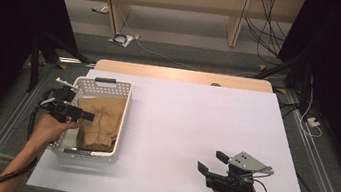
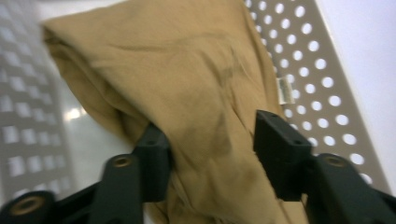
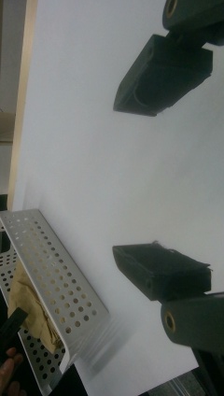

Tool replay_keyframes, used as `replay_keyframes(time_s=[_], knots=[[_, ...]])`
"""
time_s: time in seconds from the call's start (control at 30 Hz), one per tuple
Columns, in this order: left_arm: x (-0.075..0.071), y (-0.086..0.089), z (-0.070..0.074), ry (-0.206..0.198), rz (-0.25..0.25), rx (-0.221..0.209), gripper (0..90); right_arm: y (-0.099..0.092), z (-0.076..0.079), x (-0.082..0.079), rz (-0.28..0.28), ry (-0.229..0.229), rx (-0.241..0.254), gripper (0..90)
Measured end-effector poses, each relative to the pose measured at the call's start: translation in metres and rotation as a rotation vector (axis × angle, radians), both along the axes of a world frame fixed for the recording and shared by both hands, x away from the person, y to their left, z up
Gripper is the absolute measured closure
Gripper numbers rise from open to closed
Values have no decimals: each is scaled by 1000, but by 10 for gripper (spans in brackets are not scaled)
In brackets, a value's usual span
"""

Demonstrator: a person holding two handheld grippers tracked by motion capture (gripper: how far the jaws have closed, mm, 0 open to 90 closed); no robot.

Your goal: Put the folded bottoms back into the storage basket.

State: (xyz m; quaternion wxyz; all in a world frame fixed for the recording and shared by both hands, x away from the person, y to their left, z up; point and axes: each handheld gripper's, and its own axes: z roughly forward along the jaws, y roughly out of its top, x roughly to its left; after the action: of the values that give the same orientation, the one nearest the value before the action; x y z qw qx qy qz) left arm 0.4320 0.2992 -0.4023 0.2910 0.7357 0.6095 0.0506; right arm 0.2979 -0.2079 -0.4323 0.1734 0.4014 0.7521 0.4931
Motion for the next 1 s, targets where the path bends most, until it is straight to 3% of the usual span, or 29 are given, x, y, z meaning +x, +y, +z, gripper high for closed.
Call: replay_keyframes(time_s=[0.13, 0.2, 0.43, 0.53, 0.8, 1.0], knots=[[-3, 0, 11, -18, 41, 81, 366, 0, 0, 0, 0, 0, -1, 265], [-5, -1, 17, -43, 60, 82, 324, 0, 0, 0, 0, -2, 5, 265], [-11, -9, 29, -122, 45, -16, 284, 1, 0, 0, 0, -3, 9, 265], [-13, -14, 32, -146, 26, -39, 268, 1, 0, 0, -1, -2, 6, 265], [-16, -25, 34, -175, 6, -87, 252, 0, 0, 0, -1, 0, 3, 264], [-22, -34, 35, -204, -14, -152, 235, 0, 0, 0, 0, -1, 7, 264]])
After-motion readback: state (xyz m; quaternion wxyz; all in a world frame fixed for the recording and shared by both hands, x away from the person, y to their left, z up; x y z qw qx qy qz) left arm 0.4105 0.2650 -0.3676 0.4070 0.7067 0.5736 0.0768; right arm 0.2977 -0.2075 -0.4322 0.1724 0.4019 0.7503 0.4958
